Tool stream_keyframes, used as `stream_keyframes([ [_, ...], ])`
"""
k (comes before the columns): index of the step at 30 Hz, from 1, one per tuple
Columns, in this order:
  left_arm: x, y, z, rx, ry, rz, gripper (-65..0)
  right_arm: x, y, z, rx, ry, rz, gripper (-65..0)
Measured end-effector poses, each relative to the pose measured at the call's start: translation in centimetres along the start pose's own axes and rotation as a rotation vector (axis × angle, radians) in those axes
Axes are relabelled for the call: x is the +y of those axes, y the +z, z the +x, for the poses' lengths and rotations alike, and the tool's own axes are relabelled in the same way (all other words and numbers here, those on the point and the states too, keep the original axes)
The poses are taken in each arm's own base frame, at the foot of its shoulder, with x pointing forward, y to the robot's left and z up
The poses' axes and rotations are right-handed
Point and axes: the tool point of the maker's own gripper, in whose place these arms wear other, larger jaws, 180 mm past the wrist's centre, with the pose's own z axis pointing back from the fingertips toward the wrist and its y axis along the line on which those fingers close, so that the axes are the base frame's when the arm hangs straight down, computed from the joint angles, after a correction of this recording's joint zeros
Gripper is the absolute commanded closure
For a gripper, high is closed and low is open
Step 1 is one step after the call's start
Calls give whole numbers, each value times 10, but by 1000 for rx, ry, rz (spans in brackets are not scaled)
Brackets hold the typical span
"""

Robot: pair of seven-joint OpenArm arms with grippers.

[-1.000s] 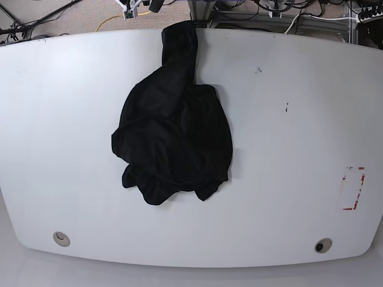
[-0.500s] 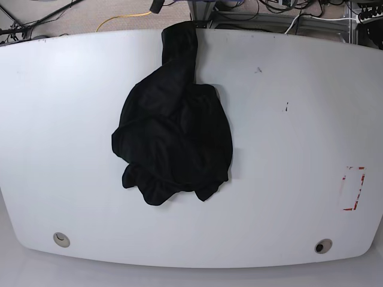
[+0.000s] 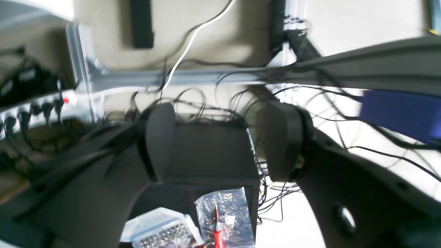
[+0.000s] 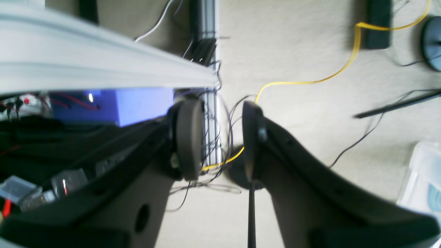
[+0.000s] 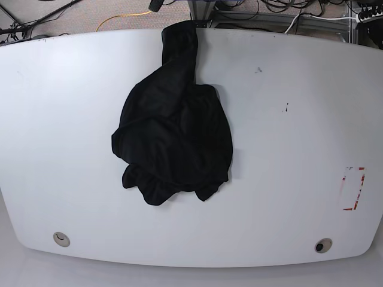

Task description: Fold the T-shirt properly

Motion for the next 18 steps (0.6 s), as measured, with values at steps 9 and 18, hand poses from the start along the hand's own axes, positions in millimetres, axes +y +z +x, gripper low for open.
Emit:
stream_keyframes([
  [9,-1,43,58,-136,-47,-4,-371,12,37,46,-107,-47,38,-193],
  [18,-10,62,109,-260,-65,-23,-404,1,36,115,-301,-93,30,-195],
])
